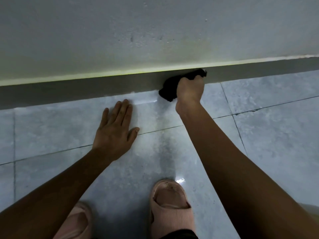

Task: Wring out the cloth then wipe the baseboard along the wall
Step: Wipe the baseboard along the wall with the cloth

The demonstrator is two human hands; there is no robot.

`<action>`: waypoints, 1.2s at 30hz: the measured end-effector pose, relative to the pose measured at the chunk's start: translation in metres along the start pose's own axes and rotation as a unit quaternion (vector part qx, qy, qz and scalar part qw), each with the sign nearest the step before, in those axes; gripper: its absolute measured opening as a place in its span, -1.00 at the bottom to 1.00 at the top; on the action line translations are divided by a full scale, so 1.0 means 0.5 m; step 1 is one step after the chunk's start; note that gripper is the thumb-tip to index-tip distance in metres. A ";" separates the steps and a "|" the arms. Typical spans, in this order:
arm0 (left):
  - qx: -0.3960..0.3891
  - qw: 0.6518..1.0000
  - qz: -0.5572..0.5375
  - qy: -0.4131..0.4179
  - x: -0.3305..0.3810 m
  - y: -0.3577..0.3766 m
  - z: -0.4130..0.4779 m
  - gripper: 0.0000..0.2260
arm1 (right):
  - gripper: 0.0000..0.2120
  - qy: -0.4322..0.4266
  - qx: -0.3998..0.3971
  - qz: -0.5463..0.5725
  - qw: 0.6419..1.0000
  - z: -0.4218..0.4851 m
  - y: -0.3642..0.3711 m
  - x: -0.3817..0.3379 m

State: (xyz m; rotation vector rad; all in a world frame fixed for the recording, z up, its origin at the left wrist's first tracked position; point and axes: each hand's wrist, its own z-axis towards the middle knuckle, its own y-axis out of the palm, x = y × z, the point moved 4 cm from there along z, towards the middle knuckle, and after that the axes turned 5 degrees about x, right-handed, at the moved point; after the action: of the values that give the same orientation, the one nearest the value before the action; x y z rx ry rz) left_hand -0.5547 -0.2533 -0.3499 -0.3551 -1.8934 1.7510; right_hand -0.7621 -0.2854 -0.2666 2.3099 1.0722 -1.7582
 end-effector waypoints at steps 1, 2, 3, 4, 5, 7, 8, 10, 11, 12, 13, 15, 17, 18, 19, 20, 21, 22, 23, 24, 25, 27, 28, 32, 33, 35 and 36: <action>0.004 1.000 -0.004 -0.012 -0.013 -0.001 -0.009 -0.35 | -0.61 -0.013 0.011 -0.019 1.000 0.004 -0.001 0.004; 0.007 1.000 -0.009 -0.024 -0.026 -0.002 -0.019 -0.35 | -0.63 -0.020 0.016 -0.040 0.999 0.005 0.003 0.011; 0.010 0.999 -0.016 -0.037 -0.037 -0.003 -0.028 -0.35 | -0.65 -0.021 0.011 -0.058 0.998 0.003 0.012 0.019; 0.014 0.998 -0.024 -0.051 -0.045 -0.004 -0.035 -0.35 | -0.66 -0.015 0.000 -0.072 0.997 -0.003 0.023 0.027; 0.018 0.997 -0.028 -0.062 -0.051 -0.005 -0.040 -0.35 | -0.66 -0.009 -0.013 -0.082 0.997 -0.015 0.036 0.034; 0.020 0.997 -0.023 -0.072 -0.052 -0.005 -0.042 -0.34 | -0.64 -0.003 -0.039 -0.090 0.995 -0.045 0.063 0.045; 0.017 0.997 -0.018 -0.073 -0.052 -0.004 -0.042 -0.34 | -0.63 0.002 -0.057 -0.088 0.994 -0.062 0.077 0.050; 0.012 0.997 -0.014 -0.076 -0.052 -0.001 -0.042 -0.34 | -0.65 0.016 -0.092 -0.061 0.994 -0.092 0.095 0.050; 0.011 0.997 -0.013 -0.078 -0.053 0.000 -0.042 -0.34 | -0.67 0.018 -0.100 -0.037 0.994 -0.100 0.098 0.045; 0.011 0.997 -0.013 -0.080 -0.054 0.001 -0.042 -0.34 | -0.68 0.014 -0.093 -0.015 0.995 -0.102 0.094 0.037; 0.010 0.997 -0.013 -0.079 -0.054 0.001 -0.043 -0.34 | -0.68 0.003 -0.075 0.001 0.997 -0.099 0.086 0.028; 0.009 0.997 -0.014 -0.076 -0.056 -0.001 -0.044 -0.35 | -0.67 -0.026 -0.027 0.018 0.999 -0.079 0.063 0.015; 0.010 0.997 -0.018 -0.072 -0.056 -0.003 -0.043 -0.35 | -0.64 -0.033 -0.004 0.005 0.999 -0.057 0.046 0.015; 0.010 0.997 -0.018 -0.071 -0.056 -0.004 -0.043 -0.36 | -0.62 -0.025 -0.006 -0.012 1.000 -0.050 0.045 0.020; 0.009 0.997 -0.017 -0.070 -0.056 -0.006 -0.043 -0.36 | -0.61 -0.011 -0.015 -0.028 0.999 -0.048 0.045 0.025; 0.008 0.997 -0.016 -0.071 -0.055 -0.005 -0.042 -0.35 | -0.62 0.001 -0.030 -0.043 0.999 -0.051 0.050 0.031; 0.008 0.997 -0.017 -0.073 -0.054 -0.004 -0.042 -0.35 | -0.65 0.010 -0.048 -0.058 0.997 -0.060 0.057 0.037; 0.009 0.997 -0.018 -0.074 -0.053 -0.003 -0.042 -0.35 | -0.67 0.012 -0.068 -0.075 0.995 -0.074 0.066 0.042; 0.009 0.997 -0.017 -0.076 -0.051 -0.001 -0.043 -0.35 | -0.68 0.011 -0.093 -0.087 0.992 -0.091 0.075 0.048; 0.011 0.997 -0.015 -0.076 -0.051 0.001 -0.043 -0.35 | -0.71 0.011 -0.119 -0.089 0.989 -0.107 0.084 0.053; 0.012 0.997 -0.011 -0.076 -0.051 0.001 -0.043 -0.36 | -0.74 0.015 -0.142 -0.084 0.986 -0.122 0.093 0.056; 0.013 0.997 -0.006 -0.078 -0.052 0.001 -0.042 -0.36 | -0.80 0.023 -0.165 -0.043 0.985 -0.139 0.102 0.054; 0.009 0.997 -0.006 -0.077 -0.053 0.001 -0.041 -0.36 | -0.80 0.021 -0.157 -0.017 0.987 -0.140 0.100 0.050; 0.006 0.997 -0.007 -0.075 -0.084 -0.025 -0.068 -0.34 | -0.66 -0.006 -0.066 0.025 0.997 -0.123 0.066 0.040; 0.009 0.997 -0.006 -0.082 -0.104 -0.040 -0.088 -0.34 | -0.69 -0.004 -0.060 0.016 0.998 -0.131 0.064 0.039; 0.011 0.995 -0.003 -0.101 -0.155 -0.076 -0.142 -0.34 | -0.73 0.004 -0.069 -0.019 0.997 -0.185 0.076 0.033; 0.009 0.994 -0.001 -0.105 -0.169 -0.084 -0.158 -0.34 | -0.70 0.003 -0.074 -0.042 0.996 -0.205 0.086 0.033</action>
State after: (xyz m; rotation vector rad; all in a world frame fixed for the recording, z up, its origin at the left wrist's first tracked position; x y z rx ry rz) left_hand -0.4354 -0.2367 -0.3243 -0.1674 -2.0195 1.8643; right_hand -0.6516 -0.2658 -0.2602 2.2156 1.2706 -1.6371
